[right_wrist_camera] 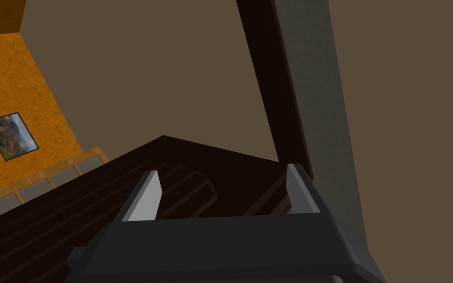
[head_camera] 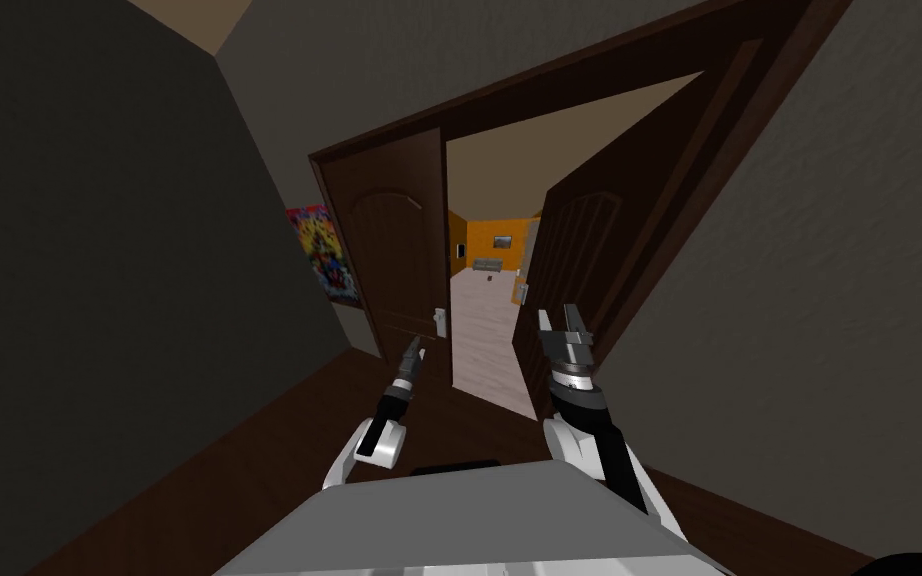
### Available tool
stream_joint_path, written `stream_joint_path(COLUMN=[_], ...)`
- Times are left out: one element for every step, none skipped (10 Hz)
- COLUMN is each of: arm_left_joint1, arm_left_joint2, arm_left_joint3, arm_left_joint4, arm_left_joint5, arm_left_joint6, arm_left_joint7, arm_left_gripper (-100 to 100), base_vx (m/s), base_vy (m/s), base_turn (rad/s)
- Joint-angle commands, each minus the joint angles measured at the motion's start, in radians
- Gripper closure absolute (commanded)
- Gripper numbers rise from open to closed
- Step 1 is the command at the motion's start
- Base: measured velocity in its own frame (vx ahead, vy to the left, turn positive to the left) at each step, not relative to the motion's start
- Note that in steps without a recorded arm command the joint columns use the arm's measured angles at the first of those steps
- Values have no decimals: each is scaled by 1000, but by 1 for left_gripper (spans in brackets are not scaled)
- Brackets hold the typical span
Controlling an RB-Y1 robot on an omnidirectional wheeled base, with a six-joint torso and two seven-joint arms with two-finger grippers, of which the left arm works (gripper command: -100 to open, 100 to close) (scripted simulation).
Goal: Push the door open
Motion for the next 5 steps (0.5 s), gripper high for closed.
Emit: stream_joint_path(arm_left_joint1=[-15,-27,-37,-48,-68], arm_left_joint2=[4,5,5,6,7], arm_left_joint3=[-8,-13,-17,-21,-30], arm_left_joint4=[28,48,65,83,118], arm_left_joint5=[2,3,4,5,6], arm_left_joint6=[11,18,24,30,42], arm_left_joint7=[5,7,8,10,14], arm_left_gripper=[-100,-100,-100,-100,-100], base_vx=[85,88,85,73,81], base_vy=[74,63,73,82,98], base_turn=[-65,-64,-69,-70,-101])
